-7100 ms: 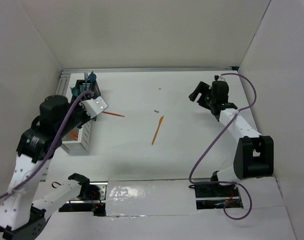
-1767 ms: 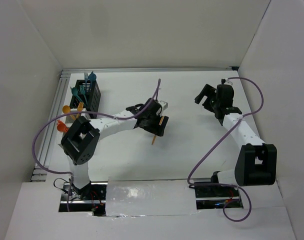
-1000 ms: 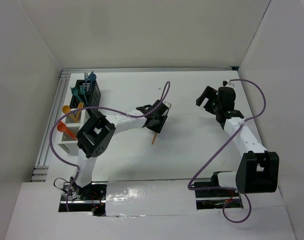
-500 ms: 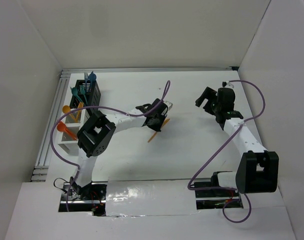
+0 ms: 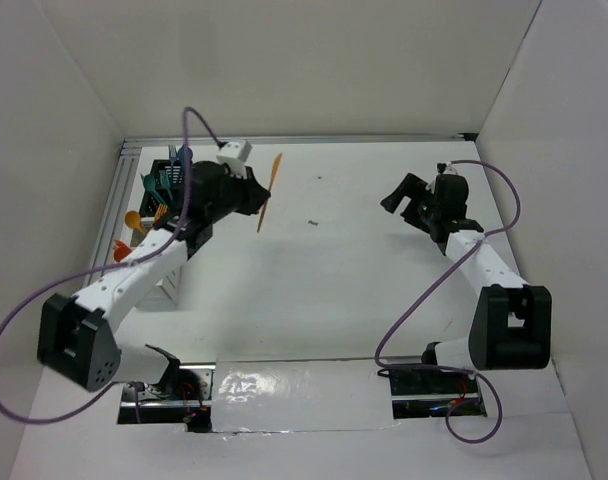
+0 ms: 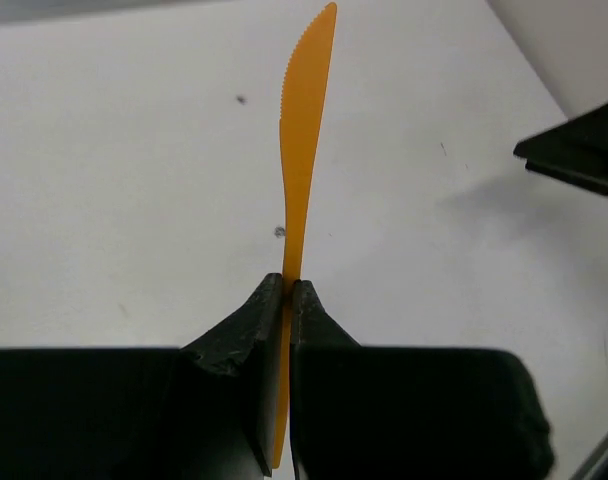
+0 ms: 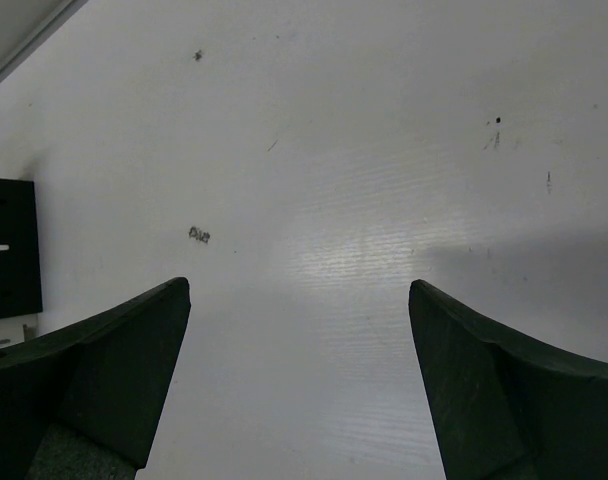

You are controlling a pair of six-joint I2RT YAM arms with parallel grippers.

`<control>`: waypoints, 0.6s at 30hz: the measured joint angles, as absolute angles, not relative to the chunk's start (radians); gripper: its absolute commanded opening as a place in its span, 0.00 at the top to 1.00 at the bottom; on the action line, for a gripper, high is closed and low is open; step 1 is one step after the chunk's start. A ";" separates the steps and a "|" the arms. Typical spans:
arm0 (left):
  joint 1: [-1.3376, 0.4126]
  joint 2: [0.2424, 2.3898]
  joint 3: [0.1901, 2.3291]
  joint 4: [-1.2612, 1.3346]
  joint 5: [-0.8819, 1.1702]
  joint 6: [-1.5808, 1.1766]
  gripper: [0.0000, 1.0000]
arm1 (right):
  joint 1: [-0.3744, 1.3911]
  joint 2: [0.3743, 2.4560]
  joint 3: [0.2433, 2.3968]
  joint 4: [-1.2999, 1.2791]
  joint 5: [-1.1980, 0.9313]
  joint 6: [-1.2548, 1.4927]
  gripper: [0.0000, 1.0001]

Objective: Sort the eating utensils into containers

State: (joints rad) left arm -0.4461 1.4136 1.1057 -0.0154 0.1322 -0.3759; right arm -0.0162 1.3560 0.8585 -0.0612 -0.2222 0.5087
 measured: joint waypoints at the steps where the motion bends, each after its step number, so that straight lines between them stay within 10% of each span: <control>1: -0.416 1.354 1.078 0.023 0.131 -0.374 0.87 | -0.019 1.363 0.859 -0.054 -0.233 0.509 0.04; 18: 0.163 0.947 0.737 0.204 -0.042 -0.370 0.86 | -0.021 1.485 0.904 -0.013 -0.334 0.511 0.04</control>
